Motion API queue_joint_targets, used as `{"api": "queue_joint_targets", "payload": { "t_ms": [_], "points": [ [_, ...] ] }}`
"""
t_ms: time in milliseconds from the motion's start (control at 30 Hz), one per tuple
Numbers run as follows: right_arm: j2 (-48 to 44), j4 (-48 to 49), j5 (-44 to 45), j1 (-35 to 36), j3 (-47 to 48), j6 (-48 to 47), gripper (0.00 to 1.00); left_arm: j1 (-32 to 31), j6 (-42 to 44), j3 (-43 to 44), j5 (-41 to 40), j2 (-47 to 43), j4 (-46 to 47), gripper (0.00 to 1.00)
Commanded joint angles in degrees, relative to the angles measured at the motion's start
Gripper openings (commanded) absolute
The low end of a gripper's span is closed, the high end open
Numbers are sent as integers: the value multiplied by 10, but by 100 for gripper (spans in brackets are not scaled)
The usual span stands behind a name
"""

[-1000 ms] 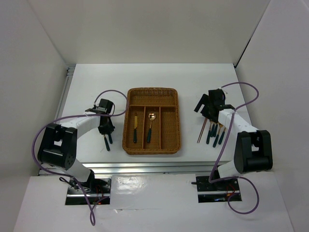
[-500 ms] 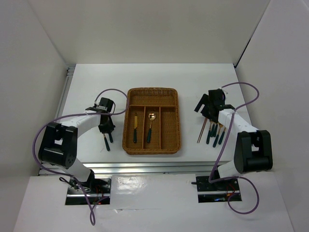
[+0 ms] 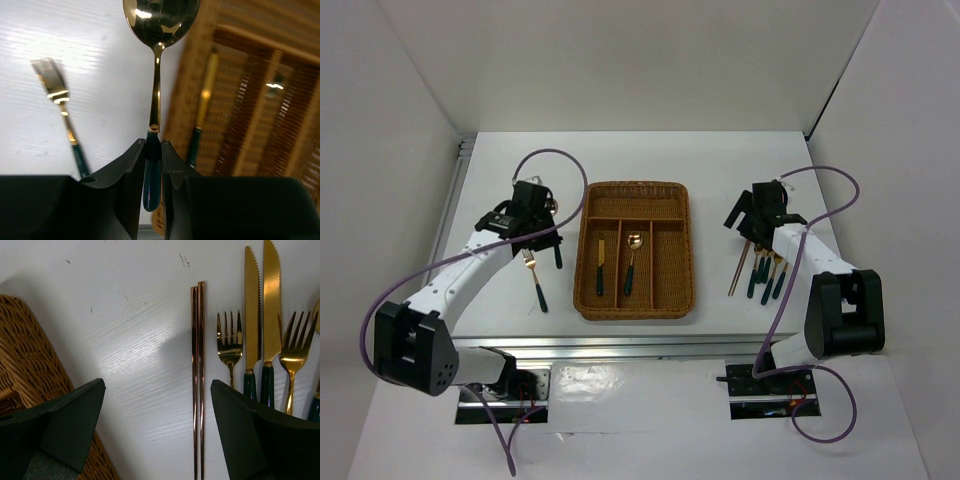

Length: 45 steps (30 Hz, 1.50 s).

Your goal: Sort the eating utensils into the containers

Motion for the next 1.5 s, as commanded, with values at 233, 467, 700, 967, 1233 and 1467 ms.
{"api": "queue_joint_targets", "payload": {
  "t_ms": [233, 467, 700, 967, 1233, 1467],
  "points": [
    [-3, 4, 40, -4, 26, -10, 95, -130, -26, 62, 96, 0, 60, 23],
    [-25, 4, 34, -4, 3, -15, 95, -209, -78, 34, 81, 42, 163, 23],
    [-48, 15, 2, -4, -27, -21, 95, -245, -113, 9, 66, 84, 222, 23],
    [-64, 20, -4, -4, -44, -15, 95, -258, -124, -3, 59, 136, 250, 24],
    [-70, 15, -4, -4, -49, -15, 95, -263, -119, -9, 48, 166, 255, 24],
    [-75, 15, -4, -4, -55, -10, 95, -269, -113, 10, 42, 196, 249, 27]
  ]
}}
